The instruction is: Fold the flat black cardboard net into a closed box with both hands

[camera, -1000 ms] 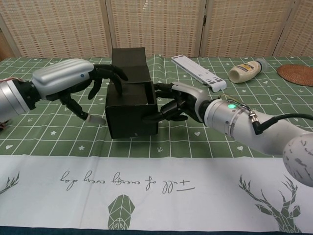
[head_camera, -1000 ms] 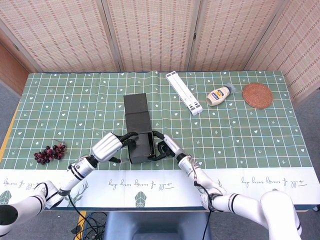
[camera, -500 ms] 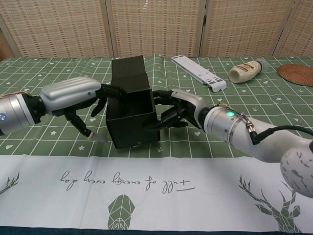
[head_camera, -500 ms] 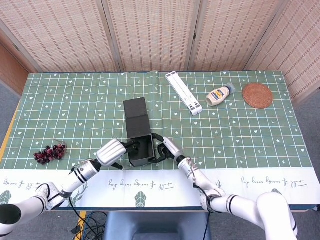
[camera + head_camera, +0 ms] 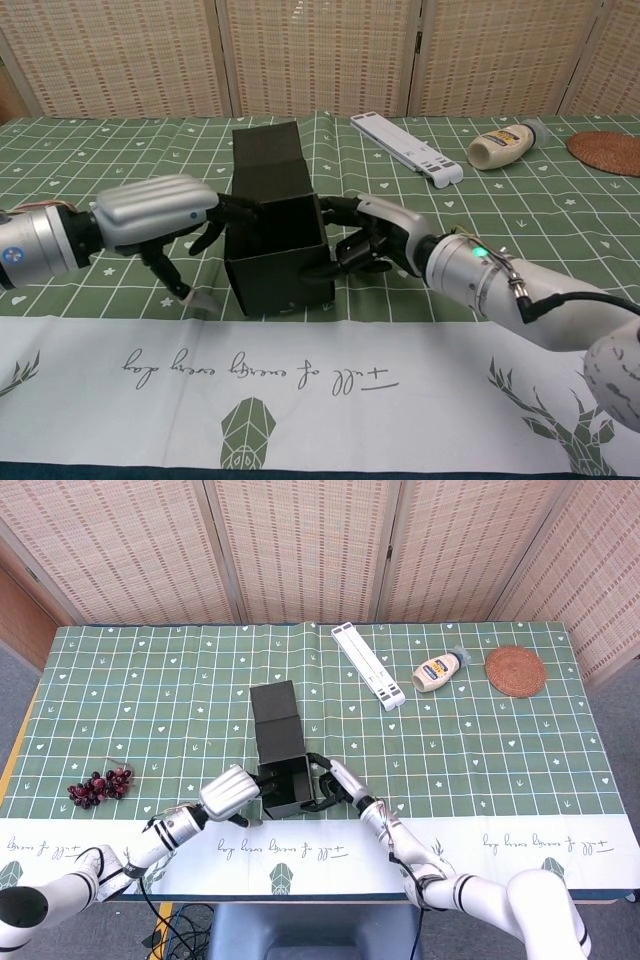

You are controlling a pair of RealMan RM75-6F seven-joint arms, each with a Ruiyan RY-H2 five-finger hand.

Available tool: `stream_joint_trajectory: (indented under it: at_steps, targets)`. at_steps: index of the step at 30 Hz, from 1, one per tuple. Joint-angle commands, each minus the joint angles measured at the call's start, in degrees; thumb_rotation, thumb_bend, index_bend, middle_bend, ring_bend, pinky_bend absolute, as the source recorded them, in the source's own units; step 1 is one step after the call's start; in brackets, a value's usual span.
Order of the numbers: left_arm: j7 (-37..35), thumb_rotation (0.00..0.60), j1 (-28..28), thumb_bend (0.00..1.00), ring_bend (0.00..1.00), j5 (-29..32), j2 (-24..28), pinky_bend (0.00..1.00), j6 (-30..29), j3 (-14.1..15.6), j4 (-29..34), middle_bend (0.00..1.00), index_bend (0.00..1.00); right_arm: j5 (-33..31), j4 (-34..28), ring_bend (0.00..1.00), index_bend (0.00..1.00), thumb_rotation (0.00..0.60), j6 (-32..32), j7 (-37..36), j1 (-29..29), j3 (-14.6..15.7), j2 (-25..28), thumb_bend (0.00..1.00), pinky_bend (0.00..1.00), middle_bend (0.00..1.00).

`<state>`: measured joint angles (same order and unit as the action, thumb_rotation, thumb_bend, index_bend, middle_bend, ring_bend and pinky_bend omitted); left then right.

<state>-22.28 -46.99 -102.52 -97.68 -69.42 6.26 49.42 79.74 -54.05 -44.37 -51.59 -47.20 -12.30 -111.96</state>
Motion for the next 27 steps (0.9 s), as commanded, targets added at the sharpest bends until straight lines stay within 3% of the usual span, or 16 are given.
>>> stream_joint_trajectory:
  at_steps: [1,5,13,17,27]
  targets:
    - [0.45,0.600,-0.19,0.12,0.66,-0.06,0.12,0.85,0.07,0.01,0.58,0.28,0.40,0.39,0.43,0.78,0.37,0.600,-0.41,-0.78,0.26,0.34,-0.22,0.09,1.00,0.45]
    - [1.49,0.600,-0.59,0.12,0.74,-0.69,0.27,0.85,-0.03,0.30,0.92,0.30,0.42,0.92,0.75,0.78,0.37,0.600,-1.18,-1.41,0.48,0.68,-0.42,0.09,1.00,0.45]
    - [2.74,0.600,-1.26,0.12,0.77,-0.97,0.63,0.85,0.81,0.66,1.85,0.31,0.42,0.18,-0.44,0.78,0.35,0.600,-0.87,-0.27,1.00,0.84,-0.01,0.10,1.00,0.42]
    - [3.48,0.600,-1.54,0.12,0.64,-1.25,0.72,0.85,1.23,0.96,2.20,0.31,0.42,-0.10,-1.57,0.78,0.29,0.600,-0.44,0.59,1.22,1.05,0.50,0.11,1.00,0.38]
    - [4.88,0.600,-2.49,0.12,0.64,-2.01,0.21,0.85,1.61,1.22,1.33,0.35,0.47,-1.46,-3.35,0.78,0.20,0.600,0.40,2.88,1.72,0.74,1.19,0.11,1.00,0.33]
